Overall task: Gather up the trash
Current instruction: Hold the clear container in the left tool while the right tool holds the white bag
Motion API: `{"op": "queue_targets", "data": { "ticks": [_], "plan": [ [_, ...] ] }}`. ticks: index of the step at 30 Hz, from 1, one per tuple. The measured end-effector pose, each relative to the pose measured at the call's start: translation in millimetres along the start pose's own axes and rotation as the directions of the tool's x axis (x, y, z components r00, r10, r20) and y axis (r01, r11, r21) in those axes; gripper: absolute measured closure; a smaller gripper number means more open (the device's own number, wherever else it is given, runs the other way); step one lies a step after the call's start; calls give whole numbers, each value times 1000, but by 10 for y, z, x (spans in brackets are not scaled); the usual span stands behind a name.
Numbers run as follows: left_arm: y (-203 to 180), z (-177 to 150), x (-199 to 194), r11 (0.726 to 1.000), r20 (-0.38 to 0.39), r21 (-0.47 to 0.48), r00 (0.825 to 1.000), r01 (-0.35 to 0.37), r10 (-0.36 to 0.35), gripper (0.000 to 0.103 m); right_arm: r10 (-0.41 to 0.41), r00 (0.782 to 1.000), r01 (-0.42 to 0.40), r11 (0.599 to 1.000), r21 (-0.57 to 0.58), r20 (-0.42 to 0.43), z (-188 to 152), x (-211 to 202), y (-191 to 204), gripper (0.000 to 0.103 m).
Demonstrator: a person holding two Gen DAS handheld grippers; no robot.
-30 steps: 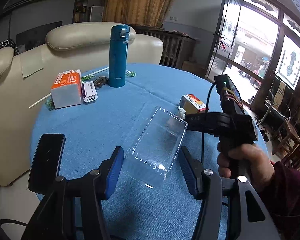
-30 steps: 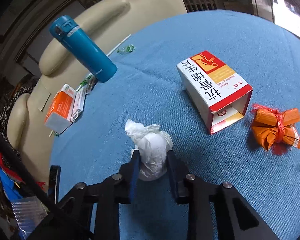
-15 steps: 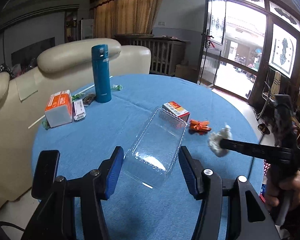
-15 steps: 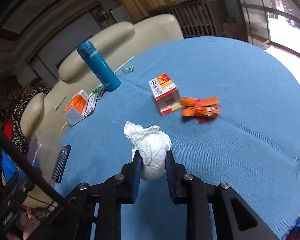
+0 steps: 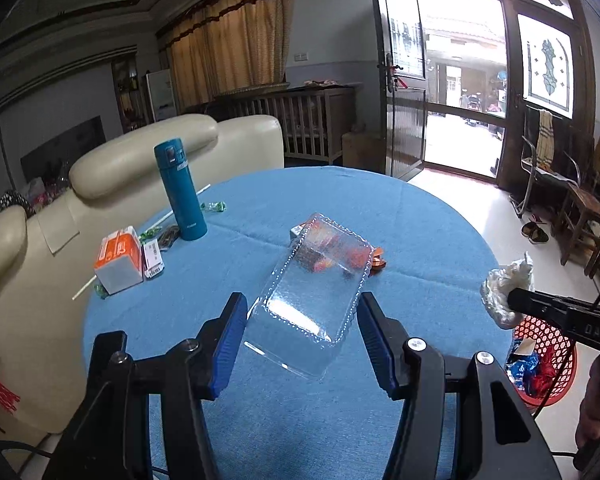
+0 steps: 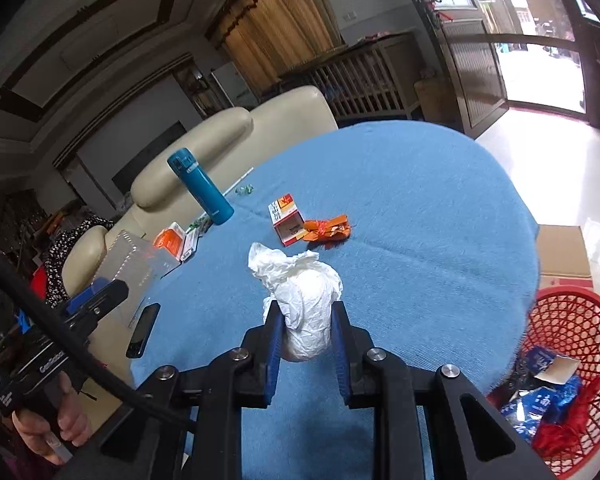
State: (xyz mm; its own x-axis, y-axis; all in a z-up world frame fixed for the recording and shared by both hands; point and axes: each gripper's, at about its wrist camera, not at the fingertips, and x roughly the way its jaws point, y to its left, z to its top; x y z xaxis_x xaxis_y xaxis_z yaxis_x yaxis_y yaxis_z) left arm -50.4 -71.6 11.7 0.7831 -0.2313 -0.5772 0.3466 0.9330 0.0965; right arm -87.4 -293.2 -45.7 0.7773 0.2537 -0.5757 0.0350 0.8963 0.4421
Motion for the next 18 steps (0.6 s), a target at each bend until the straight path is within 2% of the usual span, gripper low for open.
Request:
{"op": "queue_targets", "data": {
  "ticks": [10,18],
  "plan": [
    [-294,76,-208,997,34,73,999,-6,4,44,15,997,-14,1000,-15,77,-83,-399,14,78],
    [-467,100,-236,994,39,111,999,11,-15,44,23,995,-24,1000,10,97,-136,-498,-68,78]
  ]
}}
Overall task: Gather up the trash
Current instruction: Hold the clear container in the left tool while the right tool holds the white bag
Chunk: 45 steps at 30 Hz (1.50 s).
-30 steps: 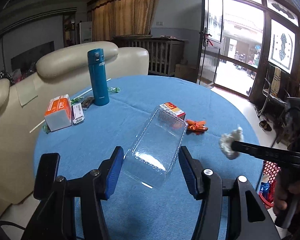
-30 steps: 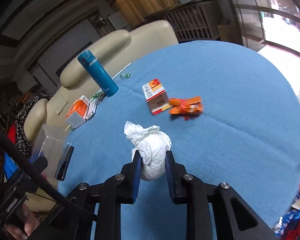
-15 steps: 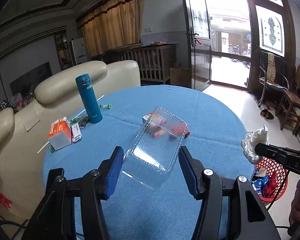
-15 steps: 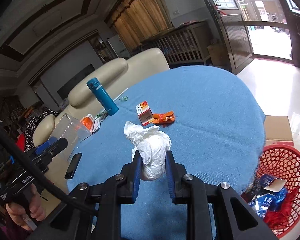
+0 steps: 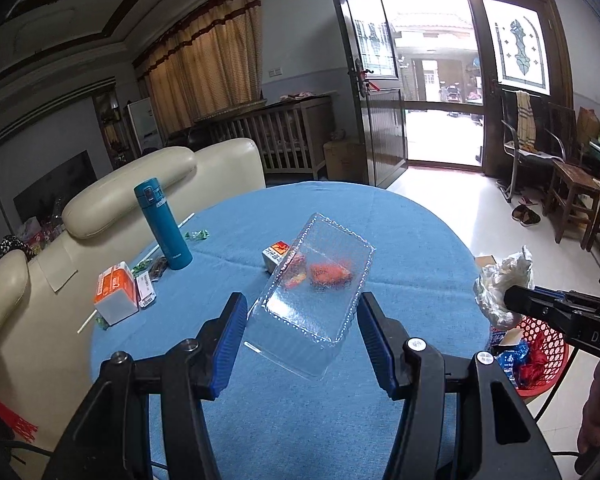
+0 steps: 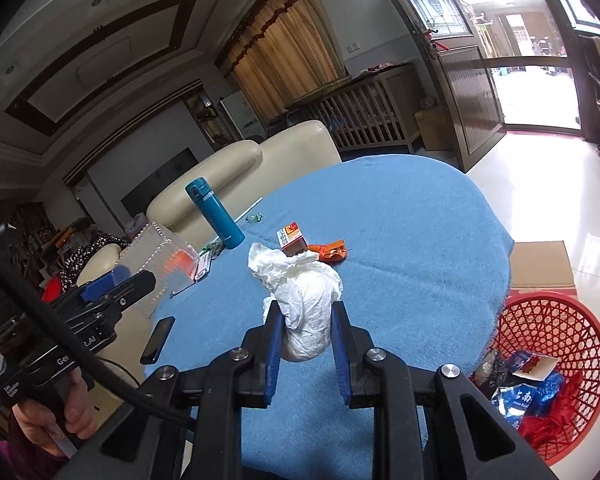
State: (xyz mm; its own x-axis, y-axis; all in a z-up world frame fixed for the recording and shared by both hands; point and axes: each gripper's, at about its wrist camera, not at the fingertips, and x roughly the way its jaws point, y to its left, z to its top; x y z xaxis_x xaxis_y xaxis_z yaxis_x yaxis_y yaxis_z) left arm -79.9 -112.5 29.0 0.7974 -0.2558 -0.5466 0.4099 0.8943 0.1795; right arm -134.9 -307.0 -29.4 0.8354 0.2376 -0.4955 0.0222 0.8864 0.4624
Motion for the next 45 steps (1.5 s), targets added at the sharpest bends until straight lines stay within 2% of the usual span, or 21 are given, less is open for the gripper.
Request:
{"op": "queue_targets", "data": {
  "ticks": [8,22,39,45],
  "plan": [
    [-75,-73,139,999,-42,7,998,37,-37,44,-12,1000,13,999,36,-25,-121,0,-126,78],
    [-85,-171,99,1000,-64,-5,997,31,-31,44,-10,998,14,997,78,-62,-293,30,-227,78],
    [-81,-206,114,999,-70,-18,997,38,-40,44,-13,998,17,997,74,-57,-301,34,-184,78],
    [-160,-196,131,999,-90,10,995,42,-41,44,-14,1000,15,997,77,-21,-268,-76,-204,78]
  ]
}}
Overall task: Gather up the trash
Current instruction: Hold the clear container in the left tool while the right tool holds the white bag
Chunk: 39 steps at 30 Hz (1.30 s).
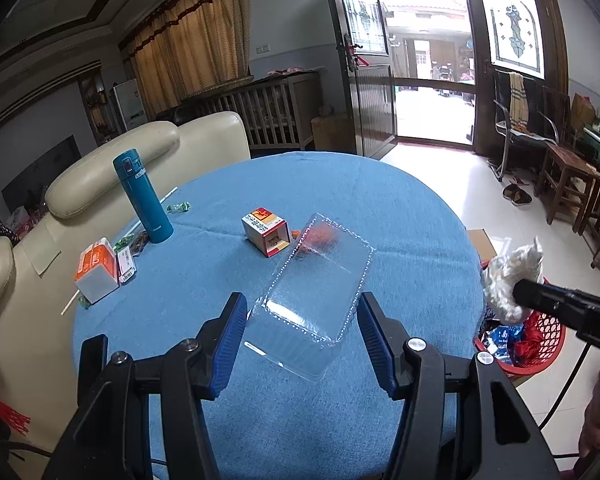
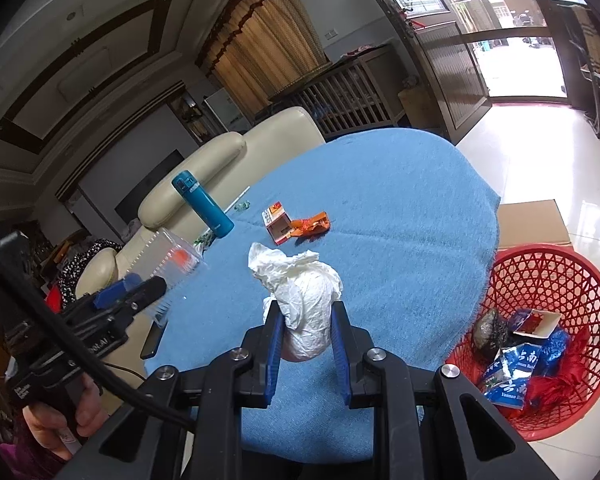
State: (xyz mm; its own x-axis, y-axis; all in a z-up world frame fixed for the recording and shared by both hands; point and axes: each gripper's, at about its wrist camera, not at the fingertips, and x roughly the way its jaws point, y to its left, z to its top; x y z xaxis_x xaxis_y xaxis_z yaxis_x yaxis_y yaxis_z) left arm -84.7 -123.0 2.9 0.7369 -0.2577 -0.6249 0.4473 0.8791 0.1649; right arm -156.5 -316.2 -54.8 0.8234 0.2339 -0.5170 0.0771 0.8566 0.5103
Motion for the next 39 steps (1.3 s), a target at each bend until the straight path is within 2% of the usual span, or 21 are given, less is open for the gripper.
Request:
{"op": "queue_targets", "data": {
  "ticks": [6,39],
  "plan": [
    [-65,42,-17,1000,2,12,1000,-1,1,44,9,1000,-10,1000,25,25,28,-92,-91,78],
    [-143,31,85,999,-18,29,1000,15,-14,44,14,1000,-14,998,55,6,-4,-2,-216,78]
  ]
}}
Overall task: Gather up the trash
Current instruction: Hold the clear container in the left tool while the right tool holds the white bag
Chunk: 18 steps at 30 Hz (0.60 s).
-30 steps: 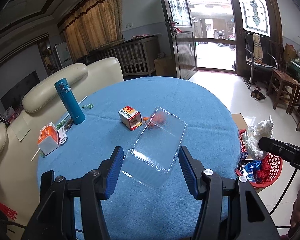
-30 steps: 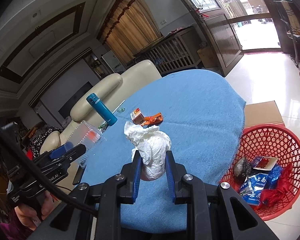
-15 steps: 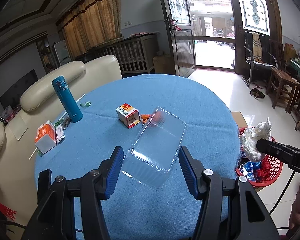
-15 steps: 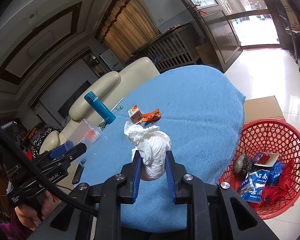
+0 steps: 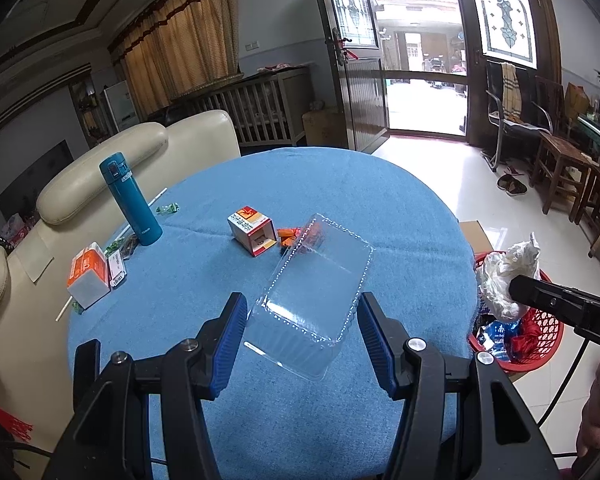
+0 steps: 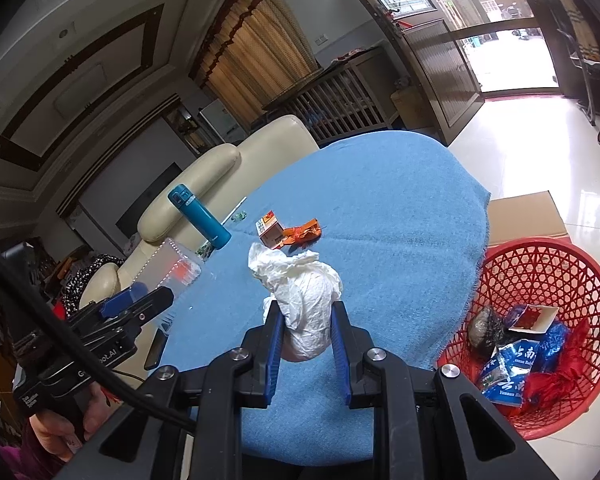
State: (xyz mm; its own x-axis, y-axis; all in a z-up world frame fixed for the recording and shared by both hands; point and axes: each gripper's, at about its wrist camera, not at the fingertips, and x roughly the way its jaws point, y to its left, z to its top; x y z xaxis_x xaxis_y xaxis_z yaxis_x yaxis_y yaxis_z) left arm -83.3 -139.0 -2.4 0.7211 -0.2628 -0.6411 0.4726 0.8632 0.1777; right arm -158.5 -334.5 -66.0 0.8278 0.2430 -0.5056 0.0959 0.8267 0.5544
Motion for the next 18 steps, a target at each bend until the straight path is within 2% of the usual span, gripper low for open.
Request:
{"op": "queue_targets", "data": {
  "ticks": [13,18],
  "plan": [
    [-25,44,-10,1000,-1,-10,1000,-8,8,44,14,1000,-14,1000,12,3,-10,-10,-44,78],
    [-59,61,-138,1000,38,2,999,-2,2,44,8,999,-9,1000,10,37,36,-140,-29,78]
  ]
}}
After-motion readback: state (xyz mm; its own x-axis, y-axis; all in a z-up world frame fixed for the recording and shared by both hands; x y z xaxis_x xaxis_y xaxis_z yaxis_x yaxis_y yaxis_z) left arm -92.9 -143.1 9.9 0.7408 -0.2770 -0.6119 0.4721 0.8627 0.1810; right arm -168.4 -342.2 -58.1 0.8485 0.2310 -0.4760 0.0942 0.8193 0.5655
